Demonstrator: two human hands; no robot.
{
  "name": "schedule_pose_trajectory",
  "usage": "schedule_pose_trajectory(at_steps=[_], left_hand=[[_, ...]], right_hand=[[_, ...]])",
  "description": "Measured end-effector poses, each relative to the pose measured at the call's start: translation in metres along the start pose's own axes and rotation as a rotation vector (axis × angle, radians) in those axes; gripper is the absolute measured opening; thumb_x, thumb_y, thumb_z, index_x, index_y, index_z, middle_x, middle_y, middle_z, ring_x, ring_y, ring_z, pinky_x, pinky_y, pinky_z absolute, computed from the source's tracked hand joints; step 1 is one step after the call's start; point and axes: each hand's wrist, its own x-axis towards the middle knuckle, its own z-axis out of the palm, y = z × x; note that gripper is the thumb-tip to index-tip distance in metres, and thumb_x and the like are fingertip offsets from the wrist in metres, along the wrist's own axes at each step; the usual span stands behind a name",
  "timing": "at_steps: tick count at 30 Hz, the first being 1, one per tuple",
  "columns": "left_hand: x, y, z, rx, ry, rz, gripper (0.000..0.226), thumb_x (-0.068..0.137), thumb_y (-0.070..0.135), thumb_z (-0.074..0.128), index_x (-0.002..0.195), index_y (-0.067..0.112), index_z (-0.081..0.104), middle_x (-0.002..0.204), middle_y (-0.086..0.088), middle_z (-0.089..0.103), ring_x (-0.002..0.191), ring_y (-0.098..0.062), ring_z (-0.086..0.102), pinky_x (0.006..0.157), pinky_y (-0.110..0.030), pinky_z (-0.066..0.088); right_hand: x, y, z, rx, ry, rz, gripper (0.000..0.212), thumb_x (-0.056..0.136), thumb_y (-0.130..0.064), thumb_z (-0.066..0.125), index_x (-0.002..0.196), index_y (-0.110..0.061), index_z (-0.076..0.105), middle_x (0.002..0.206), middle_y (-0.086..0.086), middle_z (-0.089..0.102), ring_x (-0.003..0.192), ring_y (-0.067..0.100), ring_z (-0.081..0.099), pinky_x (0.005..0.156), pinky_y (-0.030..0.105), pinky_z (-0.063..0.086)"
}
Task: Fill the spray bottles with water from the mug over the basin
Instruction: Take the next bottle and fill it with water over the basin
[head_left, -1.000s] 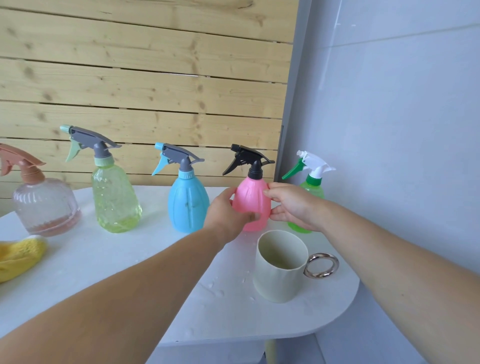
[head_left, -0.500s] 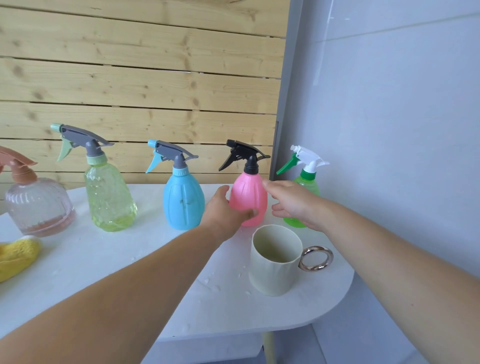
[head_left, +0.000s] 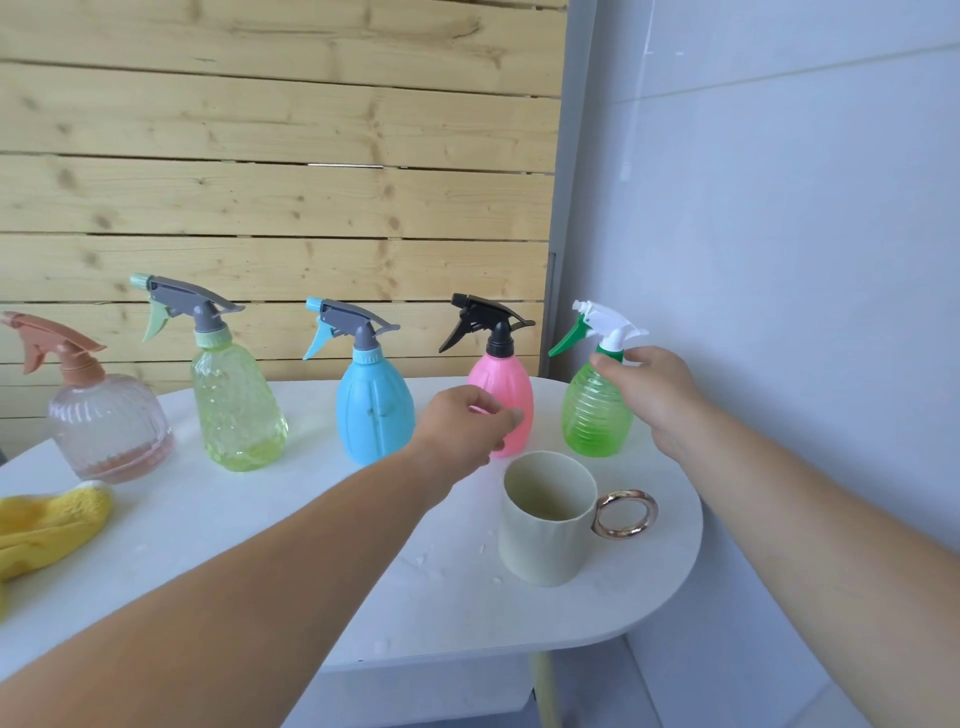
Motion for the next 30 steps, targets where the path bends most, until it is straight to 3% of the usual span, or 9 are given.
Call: schedule_pose_trajectory(at_steps=[4,6,10,13,17,19,23,27,30], left_hand=[[-0.002,0.001,-0.002,-0.027,-0.042,-0.017,0.014,0.092,0.027,0.073,0.094,0.014,0.067,0.095,-0.01,0.074,0.08,-0.017,0.07,0.074,-0.031,0.059],[-0.006,0.004,-0.005,-0.033,-0.043,-0.018,0.013,0.094,0.026,0.072,0.095,0.014,0.067,0.1,-0.012,0.075,0.083,-0.018,0.07,0.073,-0.03,0.058],[-0.018,0.013,-0.012,-0.051,-0.011,0.032,0.009,0.095,0.021,0.068,0.098,0.013,0.068,0.106,-0.016,0.074,0.092,-0.024,0.073,0.083,-0.037,0.059],[-0.034,0.02,-0.019,-0.039,0.048,0.136,0.004,0.094,0.021,0.068,0.097,0.023,0.068,0.099,-0.007,0.073,0.101,-0.03,0.07,0.091,-0.047,0.058],[-0.07,0.035,-0.028,-0.056,0.076,0.276,0.019,0.094,0.025,0.069,0.111,0.03,0.062,0.109,0.01,0.065,0.1,-0.007,0.063,0.078,-0.024,0.052],[-0.091,0.037,-0.033,-0.065,0.064,0.338,0.038,0.09,0.036,0.075,0.123,0.032,0.058,0.12,0.012,0.061,0.115,-0.004,0.058,0.091,-0.022,0.048],[-0.136,0.033,-0.047,0.044,0.018,0.411,0.079,0.066,0.061,0.085,0.131,0.038,0.046,0.131,0.012,0.055,0.123,-0.003,0.053,0.098,-0.026,0.048],[-0.18,0.016,-0.067,0.183,0.09,0.36,0.078,0.06,0.062,0.086,0.123,0.039,0.046,0.117,0.012,0.057,0.108,-0.008,0.059,0.088,-0.035,0.056],[-0.206,-0.004,-0.084,0.3,0.117,0.282,0.08,0.07,0.053,0.085,0.136,0.035,0.044,0.122,0.008,0.051,0.104,-0.004,0.056,0.089,-0.024,0.048]], right_hand=[[0.002,0.002,0.006,0.036,-0.004,-0.108,0.019,0.086,-0.032,0.072,0.099,-0.018,0.07,0.102,0.005,0.067,0.091,0.021,0.059,0.072,0.029,0.042],[-0.004,-0.001,0.003,0.046,0.012,-0.155,0.009,0.088,-0.028,0.07,0.092,-0.02,0.069,0.094,0.005,0.067,0.086,0.02,0.059,0.069,0.029,0.043],[-0.026,-0.019,-0.005,0.019,0.056,-0.268,0.011,0.086,-0.032,0.071,0.084,-0.022,0.068,0.095,0.008,0.072,0.079,0.019,0.062,0.068,0.027,0.044],[-0.051,-0.042,-0.012,-0.019,0.072,-0.374,0.018,0.084,-0.035,0.073,0.089,-0.019,0.069,0.092,0.006,0.072,0.086,0.022,0.067,0.07,0.029,0.044],[-0.098,-0.081,-0.016,0.007,0.098,-0.486,0.019,0.081,-0.039,0.076,0.094,-0.027,0.068,0.092,-0.013,0.071,0.09,0.007,0.067,0.074,0.025,0.046],[-0.128,-0.097,-0.014,0.052,0.084,-0.51,0.018,0.079,-0.04,0.077,0.089,-0.029,0.068,0.089,-0.012,0.072,0.086,0.005,0.068,0.074,0.025,0.05],[-0.188,-0.113,-0.002,0.223,-0.067,-0.412,0.024,0.077,-0.038,0.08,0.092,-0.022,0.072,0.087,-0.004,0.074,0.079,0.008,0.07,0.072,0.026,0.054],[-0.229,-0.102,0.018,0.34,-0.217,-0.205,0.027,0.079,-0.033,0.08,0.091,-0.01,0.071,0.086,0.009,0.073,0.068,0.016,0.067,0.067,0.033,0.055],[-0.246,-0.083,0.032,0.452,-0.328,-0.062,0.028,0.078,-0.026,0.081,0.093,-0.004,0.07,0.08,0.006,0.069,0.073,0.019,0.066,0.077,0.04,0.054]])
